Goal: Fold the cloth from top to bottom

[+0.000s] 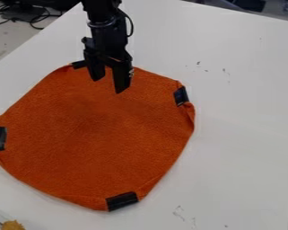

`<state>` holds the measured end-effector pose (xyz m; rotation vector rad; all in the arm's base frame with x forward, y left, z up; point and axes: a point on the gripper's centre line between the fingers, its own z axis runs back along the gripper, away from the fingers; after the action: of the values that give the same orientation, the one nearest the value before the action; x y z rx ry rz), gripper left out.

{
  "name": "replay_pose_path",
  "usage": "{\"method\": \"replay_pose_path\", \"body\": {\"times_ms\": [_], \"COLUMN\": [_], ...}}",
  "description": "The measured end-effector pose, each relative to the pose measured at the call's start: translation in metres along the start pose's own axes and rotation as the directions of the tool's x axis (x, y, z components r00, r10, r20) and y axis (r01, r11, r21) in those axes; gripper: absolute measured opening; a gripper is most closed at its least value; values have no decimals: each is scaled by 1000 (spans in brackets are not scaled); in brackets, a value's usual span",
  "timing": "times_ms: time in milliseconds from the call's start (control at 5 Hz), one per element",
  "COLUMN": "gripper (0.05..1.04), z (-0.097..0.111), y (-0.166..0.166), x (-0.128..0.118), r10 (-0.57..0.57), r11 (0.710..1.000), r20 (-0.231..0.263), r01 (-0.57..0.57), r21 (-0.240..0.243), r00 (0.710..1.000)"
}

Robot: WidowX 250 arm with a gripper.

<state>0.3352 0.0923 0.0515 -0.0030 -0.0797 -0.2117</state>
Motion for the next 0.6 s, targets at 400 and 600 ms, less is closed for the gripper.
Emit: {"method": "replay_pose_path", "body": {"times_ms": [400, 600], "gripper": [999, 999], "z": [-17, -12], "y": [8, 22], "x": [13, 31], "r10": [-29, -33], "r11": [1000, 999], "r20": [-22, 14], "r01": [28, 33], "r21": [-6, 16], "r00": [999, 999]}}
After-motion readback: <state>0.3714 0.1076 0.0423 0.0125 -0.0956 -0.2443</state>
